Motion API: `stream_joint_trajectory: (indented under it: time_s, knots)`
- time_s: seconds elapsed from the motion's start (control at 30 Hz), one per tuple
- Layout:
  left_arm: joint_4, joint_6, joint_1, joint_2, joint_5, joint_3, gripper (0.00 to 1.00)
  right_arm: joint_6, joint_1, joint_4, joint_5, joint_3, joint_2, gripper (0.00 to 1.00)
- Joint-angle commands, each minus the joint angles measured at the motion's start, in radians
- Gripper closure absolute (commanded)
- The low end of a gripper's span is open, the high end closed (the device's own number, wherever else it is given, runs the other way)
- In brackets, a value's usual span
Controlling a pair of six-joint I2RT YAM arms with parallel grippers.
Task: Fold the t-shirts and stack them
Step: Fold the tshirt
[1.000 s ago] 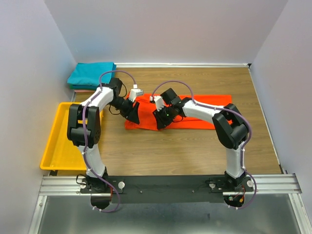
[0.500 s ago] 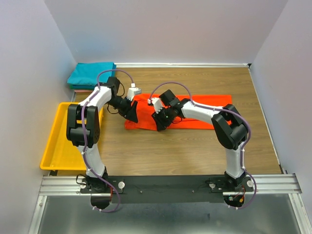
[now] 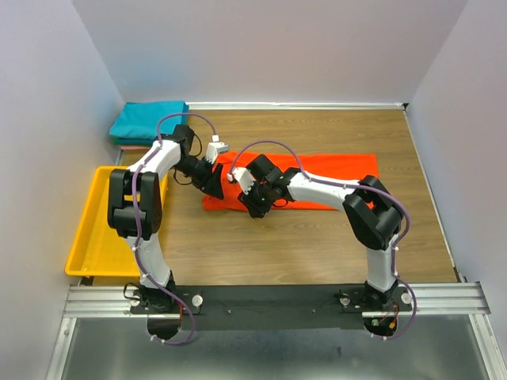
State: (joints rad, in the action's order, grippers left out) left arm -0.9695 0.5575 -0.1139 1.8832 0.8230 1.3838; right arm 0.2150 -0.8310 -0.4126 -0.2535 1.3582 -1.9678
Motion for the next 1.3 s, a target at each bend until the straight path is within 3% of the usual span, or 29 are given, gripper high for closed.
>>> stream_joint_trajectory:
  time_s: [0.0, 0.43, 0.83, 1.03, 1.1, 1.27]
  knots:
    - [-0.008, 0.019, 0.008, -0.006, 0.010, 0.006, 0.43, 0.037, 0.003, -0.009, 0.088, -0.011, -0.023, 0.58]
    - [-0.021, 0.028, 0.016, 0.017, 0.015, 0.020, 0.43, 0.084, 0.001, -0.009, 0.099, -0.016, 0.006, 0.58]
    - [-0.021, 0.030, 0.022, 0.017, 0.011, 0.021, 0.43, 0.121, 0.001, 0.018, 0.169, -0.048, -0.075, 0.59]
    - [-0.032, 0.032, 0.026, 0.025, 0.008, 0.041, 0.43, 0.138, 0.001, 0.014, 0.184, -0.056, -0.101, 0.82]
    - [-0.038, 0.033, 0.028, 0.030, 0.011, 0.054, 0.43, 0.142, 0.001, 0.012, 0.203, -0.050, -0.109, 0.99]
    - [-0.057, 0.054, 0.042, 0.031, 0.030, 0.061, 0.43, 0.141, 0.001, 0.003, 0.195, -0.028, -0.076, 0.99]
